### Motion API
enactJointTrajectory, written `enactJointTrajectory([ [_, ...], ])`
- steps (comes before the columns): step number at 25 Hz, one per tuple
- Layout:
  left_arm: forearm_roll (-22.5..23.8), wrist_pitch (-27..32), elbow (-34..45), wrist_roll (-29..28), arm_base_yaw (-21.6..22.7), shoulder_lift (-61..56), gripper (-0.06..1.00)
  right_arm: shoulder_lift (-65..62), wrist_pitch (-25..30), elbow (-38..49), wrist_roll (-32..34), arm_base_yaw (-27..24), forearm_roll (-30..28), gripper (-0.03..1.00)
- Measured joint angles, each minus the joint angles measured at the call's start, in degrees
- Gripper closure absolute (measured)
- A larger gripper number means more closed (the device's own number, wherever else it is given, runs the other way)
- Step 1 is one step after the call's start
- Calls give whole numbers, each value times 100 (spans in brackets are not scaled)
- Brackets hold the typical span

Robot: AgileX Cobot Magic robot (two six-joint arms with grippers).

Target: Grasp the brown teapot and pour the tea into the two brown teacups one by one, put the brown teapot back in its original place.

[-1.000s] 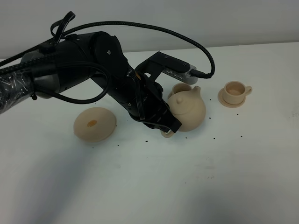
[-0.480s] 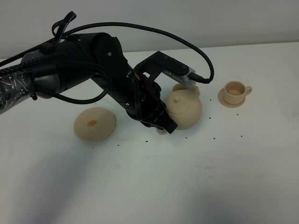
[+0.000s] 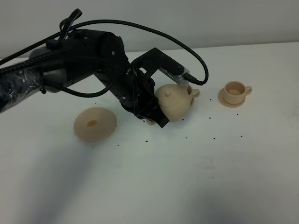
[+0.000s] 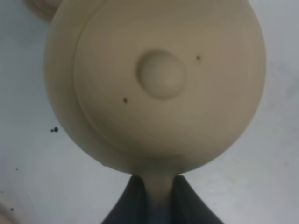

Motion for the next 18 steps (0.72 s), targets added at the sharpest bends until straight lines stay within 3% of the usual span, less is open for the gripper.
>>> enactJointTrajectory([
  [10,301,856,-1656,488,5,736,82,0,0,0,0,0,5,73],
  [18,311,887,-2070,1374,5,1143,82,0,0,0,0,0,5,73],
])
